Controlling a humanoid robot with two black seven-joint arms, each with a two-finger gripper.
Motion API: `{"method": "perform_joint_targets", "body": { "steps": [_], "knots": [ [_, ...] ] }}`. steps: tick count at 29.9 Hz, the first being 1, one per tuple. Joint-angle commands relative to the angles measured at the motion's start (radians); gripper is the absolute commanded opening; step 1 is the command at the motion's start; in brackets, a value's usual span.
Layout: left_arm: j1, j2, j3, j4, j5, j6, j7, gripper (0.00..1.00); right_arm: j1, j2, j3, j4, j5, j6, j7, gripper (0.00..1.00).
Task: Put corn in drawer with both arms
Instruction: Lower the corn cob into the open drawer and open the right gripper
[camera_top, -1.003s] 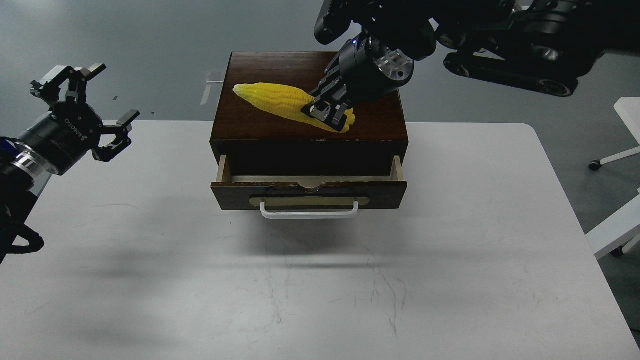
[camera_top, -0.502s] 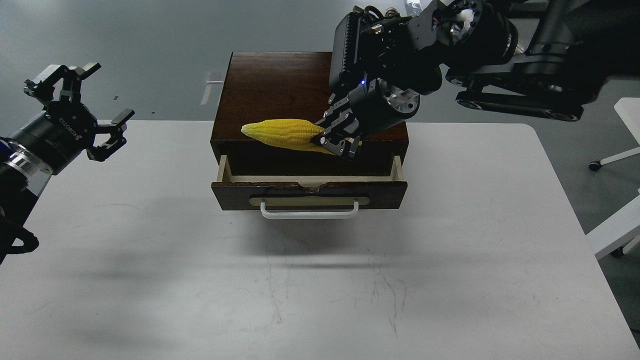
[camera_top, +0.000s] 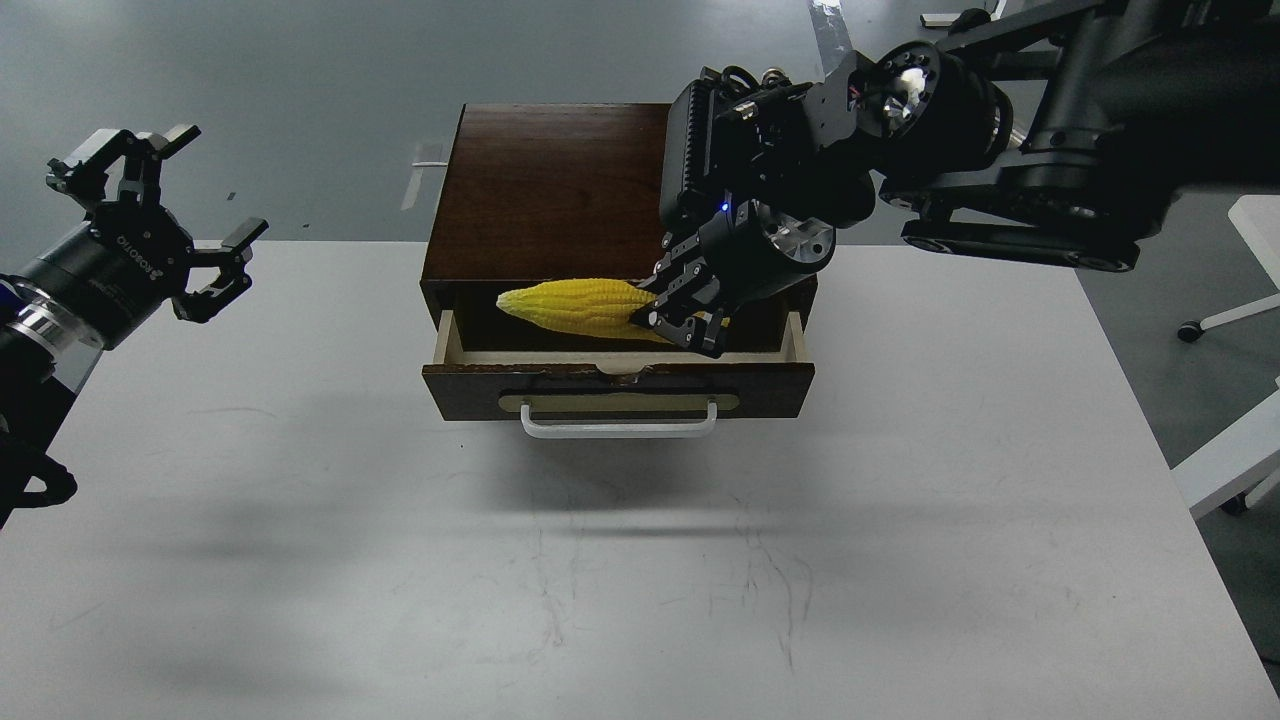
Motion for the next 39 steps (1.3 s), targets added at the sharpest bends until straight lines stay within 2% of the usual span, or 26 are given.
{"method": "perform_joint_targets", "body": {
  "steps": [1,6,8,11,13,16,21,32,38,39],
  "knots": [
    [0.0,0.0,0.0,0.0,0.0,0.0,0.0,0.98,-0.01,0.004,-0.014,-0.006,0.0,0.0,0.0,0.08],
    [0.0,0.0,0.0,0.0,0.0,0.0,0.0,0.98,-0.024,0.004,-0.026,-0.008,-0.001,0.0,0.0,0.1],
    [0.002,0.0,0.0,0.0,0.0,0.0,0.0,0.98,-0.027,0.003,-0.028,-0.009,-0.001,-0.001,0.0,0.17],
    [0.002,0.001,0.0,0.0,0.0,0.0,0.0,0.98,-0.027,0.003,-0.029,-0.009,0.0,-0.001,0.0,0.18],
    [0.002,0.001,0.0,0.0,0.0,0.0,0.0,0.98,-0.027,0.003,-0.035,-0.009,0.0,-0.001,0.0,0.26],
    [0.002,0.001,0.0,0.0,0.0,0.0,0.0,0.98,-0.027,0.003,-0.035,-0.013,-0.001,-0.001,0.0,0.27],
    [0.002,0.001,0.0,0.0,0.0,0.0,0.0,0.98,-0.027,0.003,-0.035,-0.011,0.0,-0.001,0.0,0.36],
    [0.002,0.001,0.0,0.0,0.0,0.0,0.0,0.98,-0.027,0.003,-0.035,-0.013,0.0,-0.001,0.0,0.37],
    [0.002,0.001,0.0,0.002,0.0,0.0,0.0,0.98,-0.027,0.003,-0.035,-0.013,0.0,-0.001,0.0,0.44],
    [0.002,0.001,0.0,0.002,0.0,0.0,0.0,0.98,-0.027,0.003,-0.037,-0.013,0.0,-0.001,0.0,0.48]
  ]
}}
